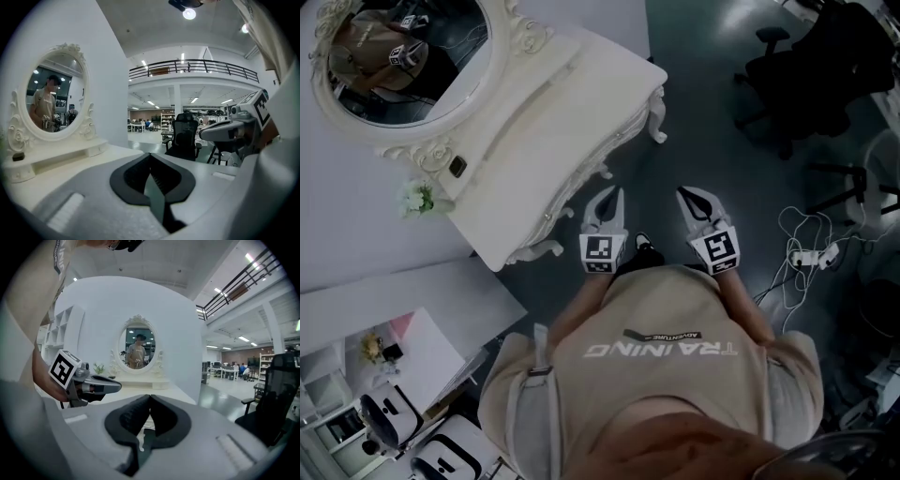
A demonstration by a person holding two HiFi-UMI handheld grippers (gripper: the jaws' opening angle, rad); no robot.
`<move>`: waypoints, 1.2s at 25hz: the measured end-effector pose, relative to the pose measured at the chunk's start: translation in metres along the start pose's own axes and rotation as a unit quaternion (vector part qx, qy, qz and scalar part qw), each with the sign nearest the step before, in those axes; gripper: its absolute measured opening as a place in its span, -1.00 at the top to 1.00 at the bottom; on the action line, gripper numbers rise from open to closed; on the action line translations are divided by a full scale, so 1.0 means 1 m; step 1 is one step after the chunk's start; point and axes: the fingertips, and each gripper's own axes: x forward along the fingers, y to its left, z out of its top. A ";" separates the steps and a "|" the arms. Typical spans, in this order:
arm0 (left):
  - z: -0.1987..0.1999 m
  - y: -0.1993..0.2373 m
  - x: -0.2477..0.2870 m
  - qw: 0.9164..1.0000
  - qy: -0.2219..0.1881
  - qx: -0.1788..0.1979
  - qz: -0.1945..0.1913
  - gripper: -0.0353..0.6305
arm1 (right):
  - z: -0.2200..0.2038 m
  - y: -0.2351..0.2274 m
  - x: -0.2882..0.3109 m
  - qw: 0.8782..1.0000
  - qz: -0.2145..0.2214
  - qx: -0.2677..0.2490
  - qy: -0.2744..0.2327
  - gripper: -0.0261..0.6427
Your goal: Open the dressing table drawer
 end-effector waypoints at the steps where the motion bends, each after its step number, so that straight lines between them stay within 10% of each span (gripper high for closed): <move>1: 0.001 0.008 0.008 1.000 -0.002 0.003 -0.003 0.88 | 0.004 -0.003 0.008 1.000 -0.005 -0.002 -0.004 0.91; 14: 0.007 0.058 0.106 1.000 0.017 -0.011 0.007 0.88 | 0.006 -0.067 0.087 1.000 0.003 0.024 0.006 0.91; 30: 0.061 0.142 0.246 0.985 0.037 -0.044 0.165 0.88 | 0.039 -0.212 0.222 0.987 0.155 0.039 -0.028 0.91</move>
